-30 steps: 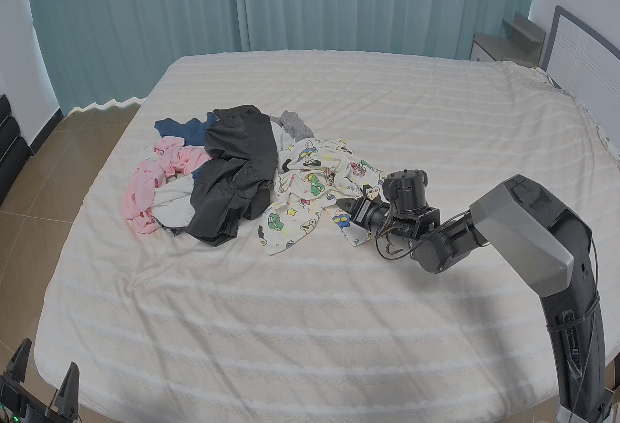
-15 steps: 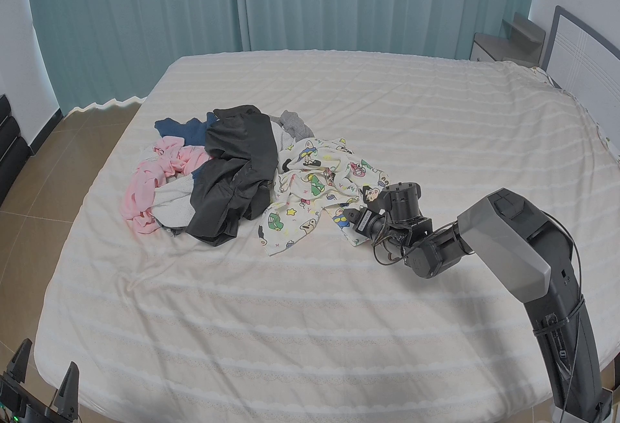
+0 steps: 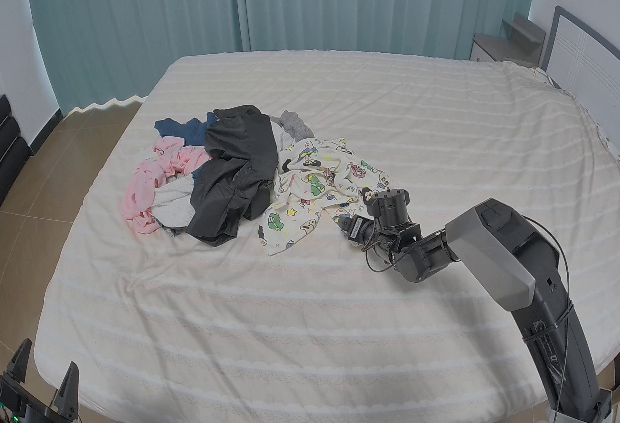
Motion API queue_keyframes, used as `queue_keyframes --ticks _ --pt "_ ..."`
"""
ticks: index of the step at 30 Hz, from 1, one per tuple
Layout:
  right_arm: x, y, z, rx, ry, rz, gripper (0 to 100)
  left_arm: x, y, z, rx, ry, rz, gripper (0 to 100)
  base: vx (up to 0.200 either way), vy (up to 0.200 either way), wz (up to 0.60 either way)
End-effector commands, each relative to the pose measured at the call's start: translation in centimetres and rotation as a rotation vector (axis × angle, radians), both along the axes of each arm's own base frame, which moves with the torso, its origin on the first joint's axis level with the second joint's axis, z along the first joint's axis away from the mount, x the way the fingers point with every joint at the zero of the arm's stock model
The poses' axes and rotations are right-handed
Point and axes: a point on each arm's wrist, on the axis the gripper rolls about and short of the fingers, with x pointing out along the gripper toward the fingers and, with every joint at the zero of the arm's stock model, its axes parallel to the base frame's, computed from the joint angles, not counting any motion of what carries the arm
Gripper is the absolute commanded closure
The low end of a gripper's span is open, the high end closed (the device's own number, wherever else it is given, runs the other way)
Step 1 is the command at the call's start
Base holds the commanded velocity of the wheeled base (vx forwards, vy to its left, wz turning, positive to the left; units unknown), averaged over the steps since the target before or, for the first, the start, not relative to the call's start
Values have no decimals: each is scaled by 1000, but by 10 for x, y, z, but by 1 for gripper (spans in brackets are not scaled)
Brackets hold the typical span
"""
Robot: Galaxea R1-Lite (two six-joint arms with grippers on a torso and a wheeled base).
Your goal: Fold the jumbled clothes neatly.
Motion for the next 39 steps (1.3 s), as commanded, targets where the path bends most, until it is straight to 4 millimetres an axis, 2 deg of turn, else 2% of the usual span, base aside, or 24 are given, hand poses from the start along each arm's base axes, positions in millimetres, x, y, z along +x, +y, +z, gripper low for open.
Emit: queue_keyframes --ticks 1,8,13,16,17,19,21,23,24,28,37,38,39 --pt "2 3 1 -27 -17 10 100 0 0 -5 0 0 0 0 0 0 0" --pt "3 1 -13 -128 -20 7 100 0 0 -5 -2 0 0 0 0 0 0" --pt "-2 -1 -2 -132 -26 -9 100 0 0 -5 0 0 0 0 0 0 0" --pt "-2 -1 -2 -132 -26 -9 100 0 0 -5 0 0 0 0 0 0 0" --pt "-21 -5 19 -126 -20 1 100 0 0 -5 0 0 0 0 0 0 0" --pt "-34 -4 34 -110 -50 23 100 0 0 -5 0 0 0 0 0 0 0" --pt "-44 -4 42 -101 -65 38 100 0 0 -5 0 0 0 0 0 0 0" --pt "-44 -4 42 -101 -65 38 100 0 0 -5 0 0 0 0 0 0 0" --pt "-72 -9 51 -112 -45 77 100 0 0 -5 -2 0 0 0 0 0 0" --pt "-96 -22 56 -119 -33 92 100 0 0 -5 -2 0 0 0 0 0 0" --pt "-169 -48 57 -155 -15 215 100 0 0 -5 -2 2 0 0 0 0 0" --pt "-169 -48 57 -155 -15 215 100 0 0 -5 -2 2 0 0 0 0 0" --pt "-189 -55 53 -161 11 249 100 0 0 -5 0 0 0 0 0 0 0"
